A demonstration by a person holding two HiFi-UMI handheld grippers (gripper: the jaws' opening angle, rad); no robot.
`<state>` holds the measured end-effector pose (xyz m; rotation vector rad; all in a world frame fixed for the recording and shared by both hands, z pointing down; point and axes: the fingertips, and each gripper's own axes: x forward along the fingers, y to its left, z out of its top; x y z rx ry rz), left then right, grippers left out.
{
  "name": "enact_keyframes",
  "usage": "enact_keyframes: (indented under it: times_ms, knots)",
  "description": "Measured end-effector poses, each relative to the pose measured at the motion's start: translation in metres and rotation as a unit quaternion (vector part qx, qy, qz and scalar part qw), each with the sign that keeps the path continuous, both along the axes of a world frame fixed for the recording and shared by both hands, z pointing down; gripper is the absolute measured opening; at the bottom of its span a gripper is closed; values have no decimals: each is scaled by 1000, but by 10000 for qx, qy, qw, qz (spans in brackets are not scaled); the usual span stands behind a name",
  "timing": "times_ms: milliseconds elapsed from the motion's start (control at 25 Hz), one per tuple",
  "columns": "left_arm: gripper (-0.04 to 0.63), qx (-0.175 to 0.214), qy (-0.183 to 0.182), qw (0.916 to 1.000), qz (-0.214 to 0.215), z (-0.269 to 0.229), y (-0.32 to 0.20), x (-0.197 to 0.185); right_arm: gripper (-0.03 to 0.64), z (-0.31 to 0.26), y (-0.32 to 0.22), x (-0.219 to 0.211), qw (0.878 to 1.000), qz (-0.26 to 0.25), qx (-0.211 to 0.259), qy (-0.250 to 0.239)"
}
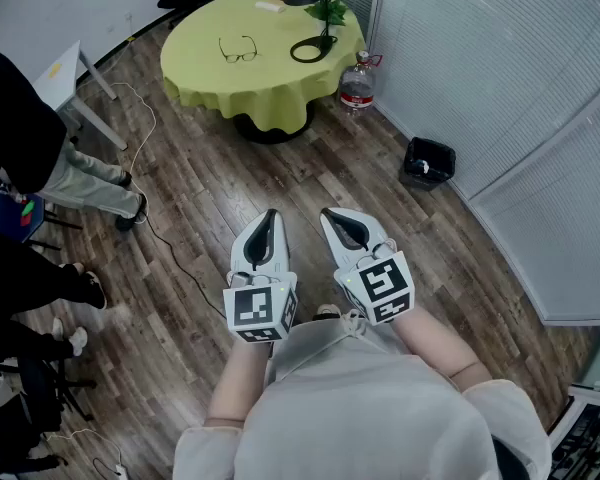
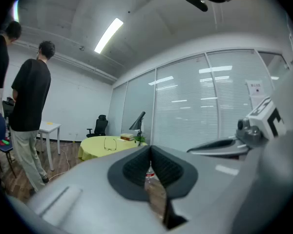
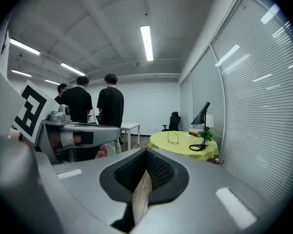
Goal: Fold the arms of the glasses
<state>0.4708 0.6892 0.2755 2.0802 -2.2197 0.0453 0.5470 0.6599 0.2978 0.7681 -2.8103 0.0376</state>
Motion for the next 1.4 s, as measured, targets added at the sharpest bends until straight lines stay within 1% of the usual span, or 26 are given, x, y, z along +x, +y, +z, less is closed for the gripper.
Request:
enact_keyframes:
  times_ms: [360,560,720,800,920,1040,1200,1400]
  knots:
    - [6,-91,88,9999,40,10,-10,7,-2,11,-8,3,10000,-44,-32,26]
    - [6,-164,108,9998,49,15,-12,10,-2,16,-11,4,9994,-47,-292,-165]
    - [6,-260,143,9995,46,21,-15,8,-2,26,-14,-1,9989,-120,-448,-120]
    - [6,-319,236,9992,61,26,-19,1,-2,32,-19,-9,9985,-162,-514,-52]
    - [6,-403,525,9978,65,35,-25,-18,-2,44,-25,-26,9982,-222,-531,180]
    - [6,-409,590,9974,32,40,-37,-50,-2,50,-39,-51,9978,-186,-591,225]
    - [6,-446,629,9969,129,43,-64,-104,-2,51,-65,-101,9976,-46,-657,204]
    - [6,-481,730,9958,267,38,-101,-187,-2,54,-97,-180,9961,65,-831,299]
